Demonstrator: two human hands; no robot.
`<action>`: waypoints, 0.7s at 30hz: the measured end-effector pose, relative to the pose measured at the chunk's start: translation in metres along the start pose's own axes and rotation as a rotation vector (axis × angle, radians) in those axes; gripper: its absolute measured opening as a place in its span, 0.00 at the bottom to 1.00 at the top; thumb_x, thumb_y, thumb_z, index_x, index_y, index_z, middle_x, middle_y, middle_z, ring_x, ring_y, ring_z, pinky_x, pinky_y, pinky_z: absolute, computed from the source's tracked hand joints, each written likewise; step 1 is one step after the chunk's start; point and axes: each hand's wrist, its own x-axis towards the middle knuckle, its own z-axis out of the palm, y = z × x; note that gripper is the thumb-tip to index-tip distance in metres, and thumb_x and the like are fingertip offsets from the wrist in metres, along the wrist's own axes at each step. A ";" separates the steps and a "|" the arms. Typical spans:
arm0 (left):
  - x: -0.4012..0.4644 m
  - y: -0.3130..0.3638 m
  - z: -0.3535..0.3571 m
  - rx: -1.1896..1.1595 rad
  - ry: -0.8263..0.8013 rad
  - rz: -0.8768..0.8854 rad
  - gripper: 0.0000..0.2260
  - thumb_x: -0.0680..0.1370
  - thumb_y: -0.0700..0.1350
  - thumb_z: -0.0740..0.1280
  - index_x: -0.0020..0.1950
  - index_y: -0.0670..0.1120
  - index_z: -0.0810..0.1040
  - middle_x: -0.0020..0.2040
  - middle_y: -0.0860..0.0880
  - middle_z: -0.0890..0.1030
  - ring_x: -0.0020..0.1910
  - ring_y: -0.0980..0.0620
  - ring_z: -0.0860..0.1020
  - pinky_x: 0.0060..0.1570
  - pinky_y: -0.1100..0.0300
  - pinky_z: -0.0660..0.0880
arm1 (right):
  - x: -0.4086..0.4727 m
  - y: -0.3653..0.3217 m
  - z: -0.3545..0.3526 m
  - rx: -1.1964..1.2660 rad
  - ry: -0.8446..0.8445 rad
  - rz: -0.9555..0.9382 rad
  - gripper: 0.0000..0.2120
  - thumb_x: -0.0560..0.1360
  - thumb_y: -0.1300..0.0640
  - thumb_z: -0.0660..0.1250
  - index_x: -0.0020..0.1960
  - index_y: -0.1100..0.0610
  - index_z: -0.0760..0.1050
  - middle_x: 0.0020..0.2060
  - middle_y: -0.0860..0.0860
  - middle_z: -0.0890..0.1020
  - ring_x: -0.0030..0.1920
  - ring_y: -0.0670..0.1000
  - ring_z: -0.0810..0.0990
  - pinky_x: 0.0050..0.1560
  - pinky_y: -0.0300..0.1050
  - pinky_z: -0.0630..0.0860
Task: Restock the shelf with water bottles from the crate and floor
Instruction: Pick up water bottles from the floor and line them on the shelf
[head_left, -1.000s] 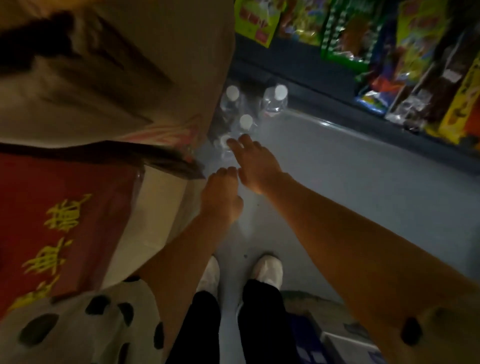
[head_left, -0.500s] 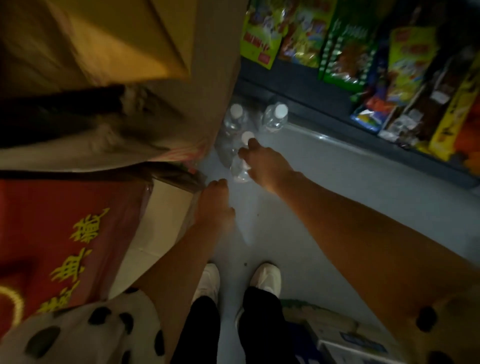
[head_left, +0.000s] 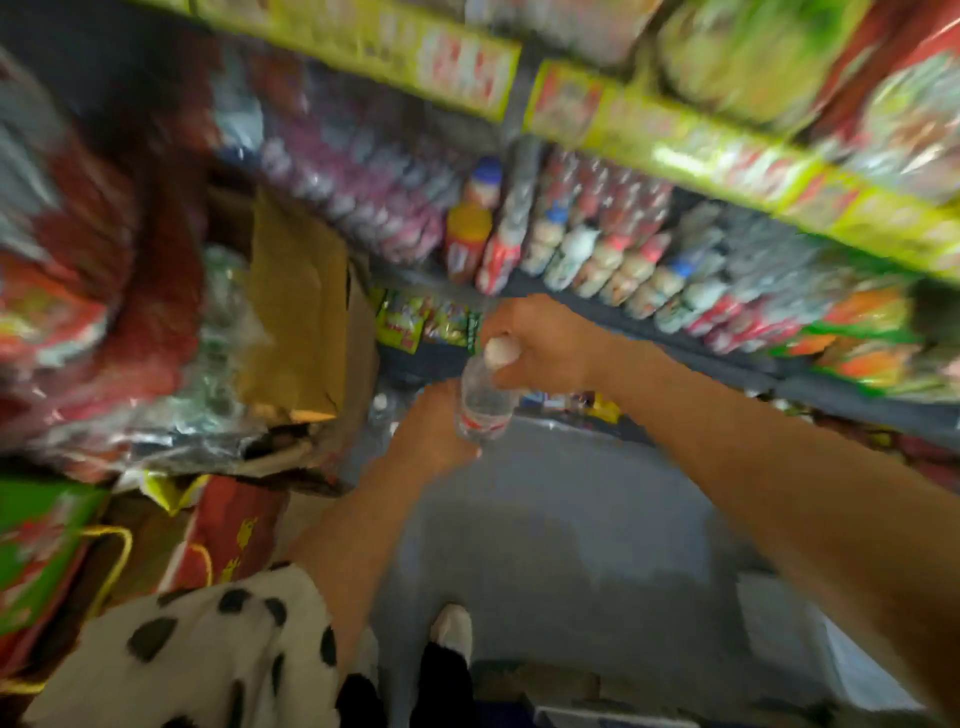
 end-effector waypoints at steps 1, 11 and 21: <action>-0.010 0.023 -0.015 -0.062 -0.004 0.065 0.33 0.64 0.48 0.77 0.67 0.44 0.71 0.60 0.47 0.77 0.60 0.46 0.76 0.57 0.61 0.71 | -0.014 -0.010 -0.033 -0.007 0.030 -0.002 0.11 0.66 0.55 0.74 0.44 0.62 0.79 0.39 0.57 0.81 0.41 0.56 0.78 0.42 0.50 0.73; -0.104 0.195 -0.176 -0.150 0.034 0.424 0.23 0.63 0.35 0.80 0.51 0.52 0.79 0.45 0.59 0.83 0.44 0.67 0.80 0.51 0.62 0.78 | -0.126 -0.098 -0.273 0.082 0.335 0.017 0.11 0.68 0.55 0.75 0.46 0.59 0.77 0.34 0.48 0.77 0.35 0.49 0.76 0.35 0.44 0.72; -0.194 0.316 -0.300 -0.049 0.186 0.566 0.19 0.66 0.35 0.79 0.54 0.43 0.81 0.44 0.52 0.85 0.40 0.62 0.81 0.40 0.68 0.76 | -0.169 -0.154 -0.382 0.122 0.415 -0.138 0.16 0.69 0.56 0.76 0.55 0.51 0.77 0.46 0.44 0.82 0.45 0.41 0.80 0.47 0.31 0.75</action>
